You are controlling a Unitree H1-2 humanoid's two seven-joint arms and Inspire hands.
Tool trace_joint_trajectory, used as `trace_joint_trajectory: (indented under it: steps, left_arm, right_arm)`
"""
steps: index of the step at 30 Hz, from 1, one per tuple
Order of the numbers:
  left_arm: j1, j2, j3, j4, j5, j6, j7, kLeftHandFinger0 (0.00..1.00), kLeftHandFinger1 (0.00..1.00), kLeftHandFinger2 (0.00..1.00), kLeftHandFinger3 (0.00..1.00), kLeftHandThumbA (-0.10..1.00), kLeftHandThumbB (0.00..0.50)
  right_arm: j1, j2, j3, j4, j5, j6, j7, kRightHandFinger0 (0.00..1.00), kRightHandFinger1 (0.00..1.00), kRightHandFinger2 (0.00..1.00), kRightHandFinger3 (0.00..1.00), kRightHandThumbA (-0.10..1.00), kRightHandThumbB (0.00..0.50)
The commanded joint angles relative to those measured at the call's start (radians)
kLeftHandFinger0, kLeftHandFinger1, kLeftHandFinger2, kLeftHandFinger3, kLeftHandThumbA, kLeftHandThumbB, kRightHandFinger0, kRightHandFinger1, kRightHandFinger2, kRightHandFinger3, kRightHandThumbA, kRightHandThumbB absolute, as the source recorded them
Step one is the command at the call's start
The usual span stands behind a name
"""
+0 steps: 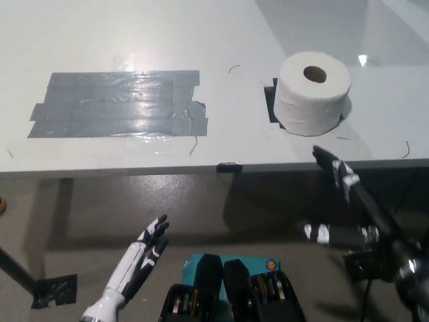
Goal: A person hands over a roll of toilet paper to the robot , and the robot inserts its right thumb into the hole in the centre to grab the roll, and then places it on the balck area on the desk.
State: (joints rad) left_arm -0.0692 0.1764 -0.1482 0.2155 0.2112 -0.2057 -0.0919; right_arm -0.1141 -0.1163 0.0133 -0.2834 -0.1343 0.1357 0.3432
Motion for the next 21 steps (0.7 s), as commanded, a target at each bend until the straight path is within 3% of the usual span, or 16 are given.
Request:
trace_joint_trajectory:
  steps: [1, 5, 6, 9, 14, 18, 21]
  left_arm:
    - [0.037, -0.019, 0.014, -0.067, -0.088, -0.006, -0.029, 1.00, 1.00, 1.00, 1.00, 1.00, 0.216]
    - [0.052, -0.017, 0.007, -0.067, -0.089, -0.012, -0.031, 1.00, 1.00, 1.00, 1.00, 1.00, 0.205]
    - [0.053, -0.018, 0.006, -0.063, -0.092, -0.018, -0.030, 1.00, 1.00, 1.00, 1.00, 1.00, 0.205]
    - [0.056, -0.018, 0.003, -0.059, -0.096, -0.027, -0.031, 1.00, 1.00, 1.00, 1.00, 1.00, 0.201]
    - [0.059, -0.026, 0.000, -0.057, -0.092, -0.025, -0.024, 1.00, 1.00, 1.00, 1.00, 1.00, 0.190]
    - [0.071, -0.031, 0.005, -0.066, -0.091, -0.016, -0.015, 1.00, 1.00, 1.00, 1.00, 1.00, 0.186]
    - [0.084, -0.034, 0.007, -0.072, -0.089, -0.013, -0.011, 1.00, 1.00, 1.00, 1.00, 1.00, 0.175]
  right_arm:
    - [0.103, 0.080, -0.029, -0.110, 0.014, -0.241, -0.149, 1.00, 1.00, 1.00, 1.00, 0.96, 0.244]
    - [0.136, 0.085, -0.033, 0.011, 0.008, -0.295, -0.163, 1.00, 1.00, 1.00, 1.00, 0.94, 0.240]
    - [0.138, 0.080, -0.036, 0.066, -0.003, -0.301, -0.172, 1.00, 1.00, 1.00, 1.00, 0.87, 0.249]
    - [0.141, 0.071, -0.041, 0.209, -0.008, -0.331, -0.188, 1.00, 1.00, 1.00, 1.00, 0.92, 0.249]
    - [0.132, 0.041, -0.042, 0.380, -0.015, -0.399, -0.205, 1.00, 1.00, 1.00, 1.00, 0.85, 0.190]
    - [0.123, 0.027, -0.038, 0.425, 0.006, -0.417, -0.196, 1.00, 1.00, 1.00, 1.00, 0.86, 0.223]
    - [0.125, 0.019, -0.032, 0.431, 0.022, -0.426, -0.189, 1.00, 1.00, 1.00, 1.00, 0.87, 0.204]
